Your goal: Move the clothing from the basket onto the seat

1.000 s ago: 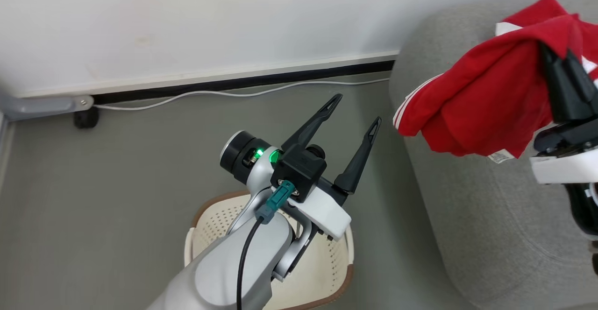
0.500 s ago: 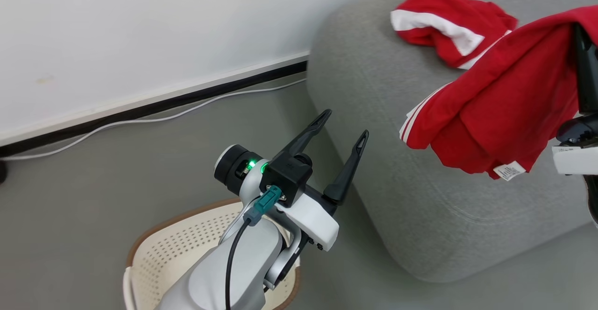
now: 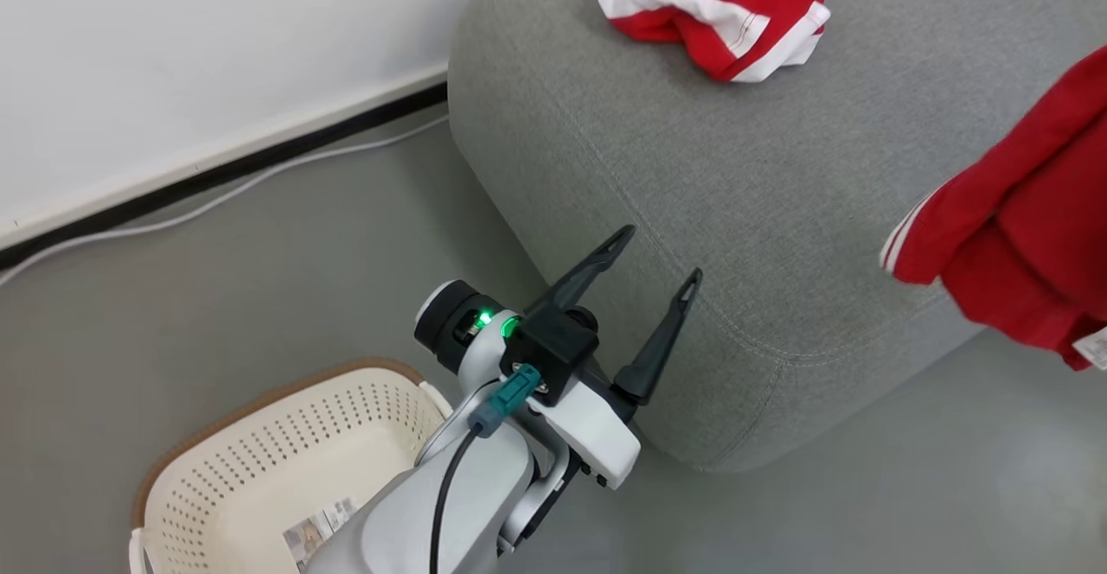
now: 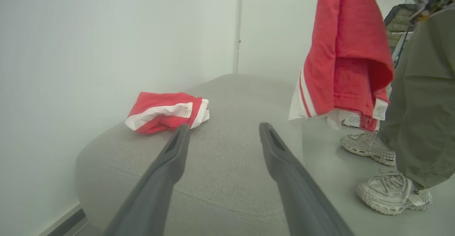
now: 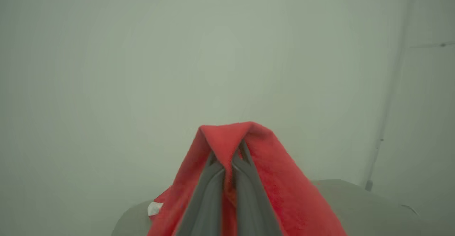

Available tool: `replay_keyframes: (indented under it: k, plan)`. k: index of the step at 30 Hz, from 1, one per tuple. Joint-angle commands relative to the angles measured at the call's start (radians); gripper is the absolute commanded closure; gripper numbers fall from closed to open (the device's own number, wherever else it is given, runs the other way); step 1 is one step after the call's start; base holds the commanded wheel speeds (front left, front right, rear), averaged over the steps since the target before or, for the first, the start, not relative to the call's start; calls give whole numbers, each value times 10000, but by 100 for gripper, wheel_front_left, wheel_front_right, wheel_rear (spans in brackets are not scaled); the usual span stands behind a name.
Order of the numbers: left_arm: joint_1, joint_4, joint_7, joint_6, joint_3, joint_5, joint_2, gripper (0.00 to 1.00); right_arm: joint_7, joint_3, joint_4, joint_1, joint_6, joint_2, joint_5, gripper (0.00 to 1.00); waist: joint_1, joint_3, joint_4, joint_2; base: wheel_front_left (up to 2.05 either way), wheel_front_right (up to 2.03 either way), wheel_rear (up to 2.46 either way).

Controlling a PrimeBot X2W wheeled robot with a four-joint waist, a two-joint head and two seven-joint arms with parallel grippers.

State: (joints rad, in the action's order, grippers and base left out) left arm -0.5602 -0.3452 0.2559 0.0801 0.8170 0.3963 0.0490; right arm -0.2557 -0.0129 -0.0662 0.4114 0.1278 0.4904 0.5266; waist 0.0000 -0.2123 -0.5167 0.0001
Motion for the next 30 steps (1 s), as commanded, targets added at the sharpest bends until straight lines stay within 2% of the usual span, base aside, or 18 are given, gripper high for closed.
replay_keyframes:
  k: [1,13,24,26,30]
  plan:
    - [-464,215,58,8,-100,-121,14,0,-61,233,21,411,29,513,-166,100,0,-523,108,-1,0,0,0]
    - [-1988,-220,58,656,1450,178,13,0,-61,1865,-1608,2539,29,1242,-277,100,0,-2912,1035,-1,0,0,0]
    - [-3216,-359,59,1528,2554,550,13,0,-61,2676,-3274,4908,29,2780,-862,100,0,-4704,2096,-1,0,0,0]
    - [-3249,-376,59,1578,2646,586,13,0,-61,2688,-3485,5146,29,2878,-886,100,0,-4825,2172,-1,0,0,0]
    - [-3368,-405,59,1748,2998,629,13,0,-61,2574,-4186,6142,29,3466,-1172,100,0,-5204,2544,-1,0,0,0]
